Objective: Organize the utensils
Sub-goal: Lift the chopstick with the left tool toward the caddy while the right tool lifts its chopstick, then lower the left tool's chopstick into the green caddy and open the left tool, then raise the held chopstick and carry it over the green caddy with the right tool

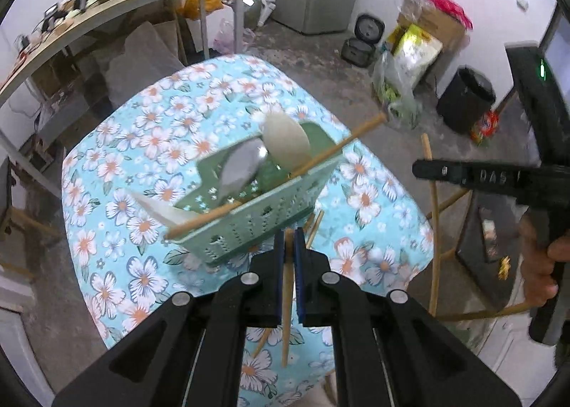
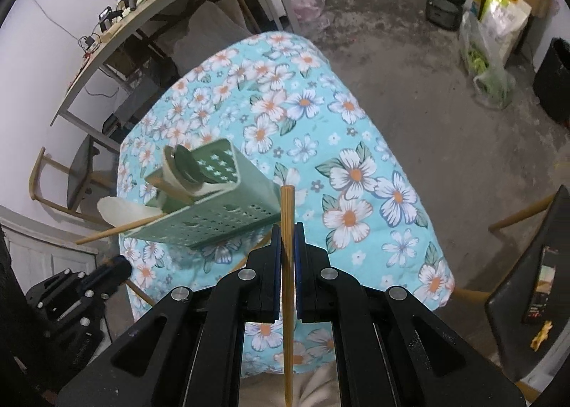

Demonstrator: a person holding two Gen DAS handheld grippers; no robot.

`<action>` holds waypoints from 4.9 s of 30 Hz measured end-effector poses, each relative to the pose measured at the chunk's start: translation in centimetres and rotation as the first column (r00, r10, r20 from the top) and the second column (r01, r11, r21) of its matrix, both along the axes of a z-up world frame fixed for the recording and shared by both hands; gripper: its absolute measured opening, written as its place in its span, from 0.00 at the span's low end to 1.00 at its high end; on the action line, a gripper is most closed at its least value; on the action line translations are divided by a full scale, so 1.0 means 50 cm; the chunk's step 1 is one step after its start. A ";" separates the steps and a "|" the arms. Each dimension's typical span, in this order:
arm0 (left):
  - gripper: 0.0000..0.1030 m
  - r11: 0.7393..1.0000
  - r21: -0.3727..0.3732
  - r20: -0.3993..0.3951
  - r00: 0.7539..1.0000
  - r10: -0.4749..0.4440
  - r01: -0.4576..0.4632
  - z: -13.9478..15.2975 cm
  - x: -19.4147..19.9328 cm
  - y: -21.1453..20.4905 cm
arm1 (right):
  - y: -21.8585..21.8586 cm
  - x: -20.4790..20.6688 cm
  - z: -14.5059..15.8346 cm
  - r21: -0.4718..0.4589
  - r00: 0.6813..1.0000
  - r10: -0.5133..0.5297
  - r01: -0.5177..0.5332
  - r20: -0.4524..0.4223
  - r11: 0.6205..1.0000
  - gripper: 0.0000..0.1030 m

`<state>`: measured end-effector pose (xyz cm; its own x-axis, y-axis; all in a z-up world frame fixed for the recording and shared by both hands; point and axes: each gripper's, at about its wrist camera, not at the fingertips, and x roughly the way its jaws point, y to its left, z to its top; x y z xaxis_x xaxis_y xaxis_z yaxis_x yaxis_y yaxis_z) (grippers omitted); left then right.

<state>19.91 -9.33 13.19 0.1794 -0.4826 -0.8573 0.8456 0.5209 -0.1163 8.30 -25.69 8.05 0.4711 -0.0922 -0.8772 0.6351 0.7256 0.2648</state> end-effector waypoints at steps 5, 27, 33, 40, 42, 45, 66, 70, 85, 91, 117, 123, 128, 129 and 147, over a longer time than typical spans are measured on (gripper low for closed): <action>0.04 0.991 -0.114 -0.032 0.997 0.070 -0.073 0.070 0.041 0.030 | 0.004 0.001 0.026 -0.024 1.000 -0.015 0.015 0.016 1.000 0.04; 0.04 0.923 -0.320 -0.012 0.975 0.220 -0.213 0.293 0.140 -0.002 | -0.050 0.006 0.019 0.046 0.998 -0.017 0.015 0.052 0.999 0.04; 0.04 0.927 -0.291 0.022 0.967 0.254 -0.237 0.282 0.139 -0.017 | -0.060 0.022 0.013 0.063 0.998 0.014 -0.018 0.058 0.998 0.04; 0.04 0.931 -0.244 0.058 0.955 0.292 -0.270 0.236 0.135 -0.026 | -0.073 0.036 -0.010 0.081 0.998 0.045 -0.048 0.040 0.996 0.04; 0.04 0.933 -0.234 0.072 0.952 0.298 -0.274 0.219 0.131 -0.028 | -0.075 0.040 -0.015 0.087 0.998 0.052 -0.055 0.035 0.995 0.04; 0.04 0.933 -0.222 0.067 0.950 0.306 -0.285 0.193 0.129 -0.031 | -0.078 0.043 -0.022 0.092 0.997 0.066 -0.068 0.028 0.993 0.04; 0.20 0.930 -0.159 0.043 0.939 0.342 -0.331 0.118 0.111 -0.039 | -0.118 0.077 0.084 0.024 0.979 0.107 -0.113 0.173 0.993 0.04; 0.20 0.924 -0.155 0.035 0.933 0.358 -0.349 0.118 0.106 -0.030 | -0.130 0.110 0.134 -0.023 0.960 0.130 -0.128 0.249 0.991 0.04; 0.20 0.917 -0.102 -0.021 0.923 0.385 -0.385 0.100 0.050 0.006 | -0.140 0.246 0.223 -0.213 0.870 0.228 -0.146 0.437 0.966 0.04; 0.20 0.910 -0.098 -0.019 0.915 0.404 -0.404 0.099 0.045 0.011 | -0.122 0.279 0.202 -0.293 0.853 0.285 -0.164 0.437 0.942 0.04; 0.20 0.903 -0.069 -0.019 0.906 0.424 -0.424 0.079 0.053 -0.022 | -0.080 0.259 0.074 -0.297 0.884 0.356 -0.267 0.303 0.917 0.09; 0.20 0.904 -0.065 -0.017 0.906 0.422 -0.422 0.077 0.049 -0.030 | -0.081 0.219 0.089 -0.264 0.883 0.355 -0.280 0.307 0.923 0.17; 0.20 0.906 -0.065 -0.015 0.909 0.417 -0.417 0.078 0.039 -0.044 | -0.090 0.198 0.103 -0.233 0.874 0.358 -0.292 0.328 0.928 0.17; 0.20 0.907 -0.066 -0.014 0.910 0.415 -0.415 0.079 0.036 -0.047 | -0.099 0.197 0.104 -0.213 0.874 0.349 -0.290 0.340 0.933 0.17; 0.20 0.918 -0.040 0.007 0.919 0.395 -0.394 0.080 0.013 -0.088 | -0.225 0.341 0.009 0.284 0.857 0.295 -0.434 0.422 0.855 0.32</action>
